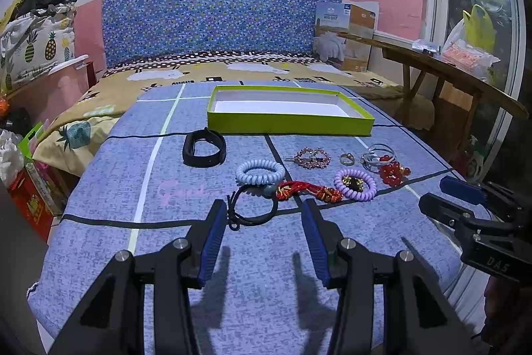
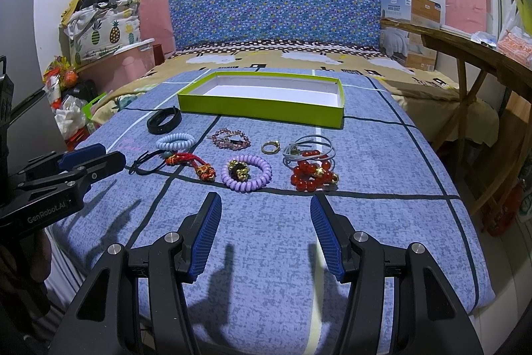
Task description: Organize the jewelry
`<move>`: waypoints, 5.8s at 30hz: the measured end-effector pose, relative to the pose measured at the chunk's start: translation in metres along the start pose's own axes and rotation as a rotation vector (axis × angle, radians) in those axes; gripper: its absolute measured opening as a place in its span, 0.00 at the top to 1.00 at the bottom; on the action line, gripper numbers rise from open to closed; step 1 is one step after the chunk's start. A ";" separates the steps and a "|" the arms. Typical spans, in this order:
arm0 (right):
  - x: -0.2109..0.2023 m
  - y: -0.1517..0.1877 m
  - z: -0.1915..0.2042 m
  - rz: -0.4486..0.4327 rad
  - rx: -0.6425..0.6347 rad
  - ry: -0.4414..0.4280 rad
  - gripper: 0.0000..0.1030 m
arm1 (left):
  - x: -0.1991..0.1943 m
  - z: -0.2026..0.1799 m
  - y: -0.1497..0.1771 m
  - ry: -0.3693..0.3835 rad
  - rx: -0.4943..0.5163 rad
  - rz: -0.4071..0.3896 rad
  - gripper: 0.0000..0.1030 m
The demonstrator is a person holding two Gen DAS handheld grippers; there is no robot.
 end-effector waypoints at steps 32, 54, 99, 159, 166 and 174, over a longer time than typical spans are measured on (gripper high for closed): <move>0.007 -0.009 -0.008 0.012 0.005 0.014 0.45 | 0.023 0.012 -0.015 -0.023 -0.009 0.040 0.53; 0.076 -0.069 -0.077 0.181 0.132 -0.044 0.62 | 0.093 0.026 -0.056 -0.012 -0.048 0.267 0.71; 0.098 -0.163 -0.086 0.056 0.086 -0.108 0.98 | 0.111 0.028 -0.152 -0.006 0.040 0.112 0.91; 0.059 -0.120 -0.082 -0.005 0.084 -0.129 0.64 | 0.065 0.036 -0.119 0.025 0.030 -0.002 0.75; 0.033 -0.080 -0.065 -0.004 0.063 -0.109 0.64 | 0.036 0.037 -0.084 0.019 0.020 -0.032 0.75; 0.021 -0.054 -0.050 0.005 0.040 -0.104 0.64 | 0.021 0.035 -0.057 0.008 0.008 -0.030 0.70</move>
Point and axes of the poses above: each gripper's, at about its wrist camera, not at the fingertips, and x roughly the way its jaws point, z to its left, y to its underside, the point moved 2 cm from there along x, roughly the way its jaws point, and after that the axes turned 8 degrees about z, right-handed, at the moved point
